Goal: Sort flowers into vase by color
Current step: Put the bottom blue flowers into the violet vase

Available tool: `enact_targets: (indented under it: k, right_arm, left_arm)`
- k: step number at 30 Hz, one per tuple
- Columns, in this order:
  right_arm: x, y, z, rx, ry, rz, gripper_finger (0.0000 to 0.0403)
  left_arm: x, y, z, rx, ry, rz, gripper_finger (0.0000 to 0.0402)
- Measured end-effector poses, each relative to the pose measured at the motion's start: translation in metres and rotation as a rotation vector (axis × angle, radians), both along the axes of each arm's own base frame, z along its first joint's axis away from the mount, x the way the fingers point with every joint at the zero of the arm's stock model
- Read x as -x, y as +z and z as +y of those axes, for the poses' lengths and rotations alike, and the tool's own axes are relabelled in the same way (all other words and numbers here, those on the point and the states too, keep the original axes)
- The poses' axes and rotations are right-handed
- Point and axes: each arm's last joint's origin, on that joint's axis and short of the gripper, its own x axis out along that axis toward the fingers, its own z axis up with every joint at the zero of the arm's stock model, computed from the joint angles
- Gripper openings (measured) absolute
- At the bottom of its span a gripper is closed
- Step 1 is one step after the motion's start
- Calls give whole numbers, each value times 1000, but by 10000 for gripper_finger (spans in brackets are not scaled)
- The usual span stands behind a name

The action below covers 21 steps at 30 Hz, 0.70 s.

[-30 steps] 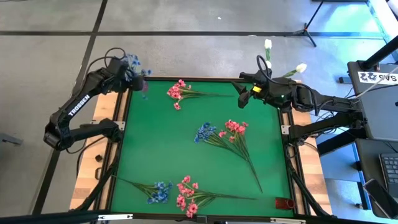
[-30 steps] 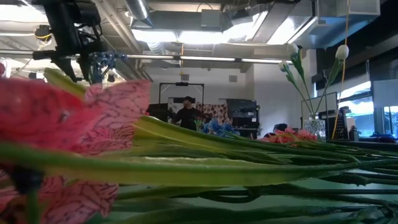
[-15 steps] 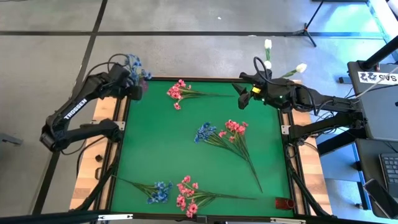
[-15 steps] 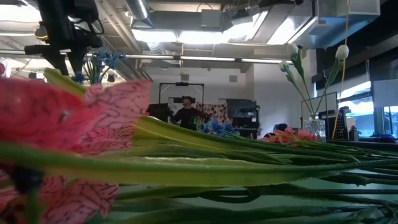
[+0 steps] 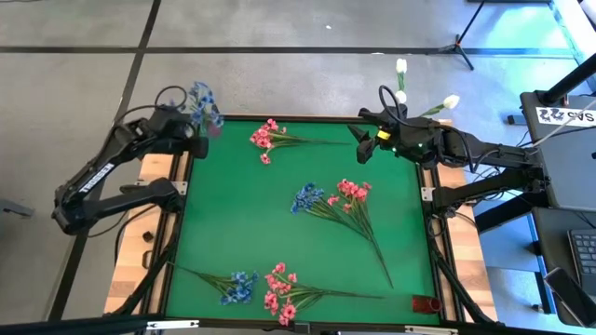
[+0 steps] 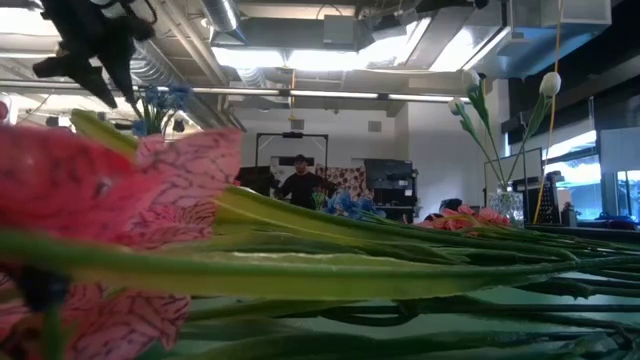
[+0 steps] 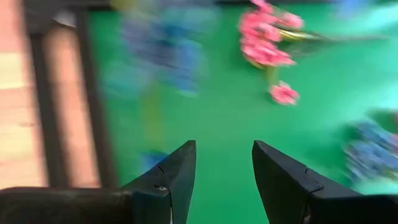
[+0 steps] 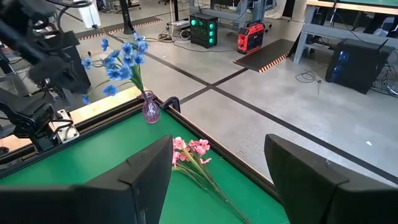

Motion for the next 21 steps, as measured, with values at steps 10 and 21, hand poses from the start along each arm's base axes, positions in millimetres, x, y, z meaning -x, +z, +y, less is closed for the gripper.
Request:
enact_targets:
  k: [10,21]
  right_arm:
    - [0,0,0,4,-10,-3,253]
    - [-1,3,0,-2,11,-35,253]
  left_arm:
    - [11,9,-35,28,-301,-203,153]
    - [5,19,-43,-73,-596,-327,153]
